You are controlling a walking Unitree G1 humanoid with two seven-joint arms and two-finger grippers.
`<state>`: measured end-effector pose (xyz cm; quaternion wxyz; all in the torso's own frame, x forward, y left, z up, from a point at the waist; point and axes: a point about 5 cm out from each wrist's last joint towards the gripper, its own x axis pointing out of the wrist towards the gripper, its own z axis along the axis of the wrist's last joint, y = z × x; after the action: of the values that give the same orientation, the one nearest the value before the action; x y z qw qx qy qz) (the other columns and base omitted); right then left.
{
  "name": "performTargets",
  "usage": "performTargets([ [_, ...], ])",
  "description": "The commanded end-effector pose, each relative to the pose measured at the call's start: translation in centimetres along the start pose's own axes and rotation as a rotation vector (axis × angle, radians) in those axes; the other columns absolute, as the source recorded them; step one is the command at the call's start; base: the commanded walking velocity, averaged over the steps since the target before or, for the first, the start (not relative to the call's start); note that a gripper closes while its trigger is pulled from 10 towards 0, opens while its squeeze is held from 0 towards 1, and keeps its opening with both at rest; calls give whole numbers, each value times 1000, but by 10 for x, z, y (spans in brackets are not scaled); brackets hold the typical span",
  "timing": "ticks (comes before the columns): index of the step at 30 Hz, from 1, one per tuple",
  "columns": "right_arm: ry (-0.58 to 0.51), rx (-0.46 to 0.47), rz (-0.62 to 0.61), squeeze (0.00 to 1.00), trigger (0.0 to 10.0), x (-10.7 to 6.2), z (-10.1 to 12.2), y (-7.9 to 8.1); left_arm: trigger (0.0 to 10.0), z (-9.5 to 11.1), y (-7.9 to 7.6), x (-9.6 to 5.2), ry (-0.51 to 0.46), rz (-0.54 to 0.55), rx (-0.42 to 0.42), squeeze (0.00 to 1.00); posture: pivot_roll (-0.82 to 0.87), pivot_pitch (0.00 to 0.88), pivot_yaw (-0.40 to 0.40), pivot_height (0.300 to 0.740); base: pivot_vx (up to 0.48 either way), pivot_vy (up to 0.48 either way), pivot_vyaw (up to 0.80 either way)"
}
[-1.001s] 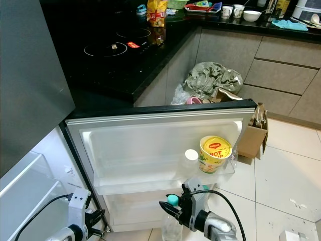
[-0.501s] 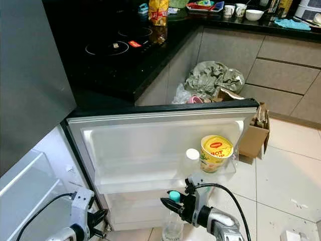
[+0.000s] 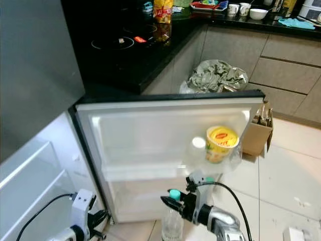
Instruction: Restocking fridge
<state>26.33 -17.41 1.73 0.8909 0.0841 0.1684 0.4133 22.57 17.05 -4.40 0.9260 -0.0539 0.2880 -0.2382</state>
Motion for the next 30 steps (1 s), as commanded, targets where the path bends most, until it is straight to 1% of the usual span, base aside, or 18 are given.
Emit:
performTargets([
  [1,-6,3,0,0,10000,-1,2,0,10000,-4,0,-2,14,-1,5,0,-68,26,-12,611,0,0,0],
  [3,-11,-3,-1,0,10000,0,4,-1,10000,-3,0,-2,12,-4,10,0,-68,26,-12,596,0,0,0],
  [11,-27,-7,-5,0,10000,0,9,-3,10000,-3,-1,-2,13,-16,18,0,-64,21,-10,567,0,0,0],
  [22,-68,-42,27,0,10000,-1,25,-3,10000,0,-2,0,8,-34,28,0,-63,20,-8,517,0,0,0],
  [25,-84,-67,54,0,10000,-2,34,-4,10000,2,-2,1,-3,-39,31,0,-62,21,-8,502,0,0,0],
  [26,-84,-67,54,0,10000,-2,34,-4,10000,2,-2,1,-3,-39,31,0,-62,21,-8,502,0,0,0],
  [30,-157,-106,89,0,10000,-3,56,-3,10000,5,-3,2,-15,-43,33,0,-62,23,-9,483,0,0,0],
])
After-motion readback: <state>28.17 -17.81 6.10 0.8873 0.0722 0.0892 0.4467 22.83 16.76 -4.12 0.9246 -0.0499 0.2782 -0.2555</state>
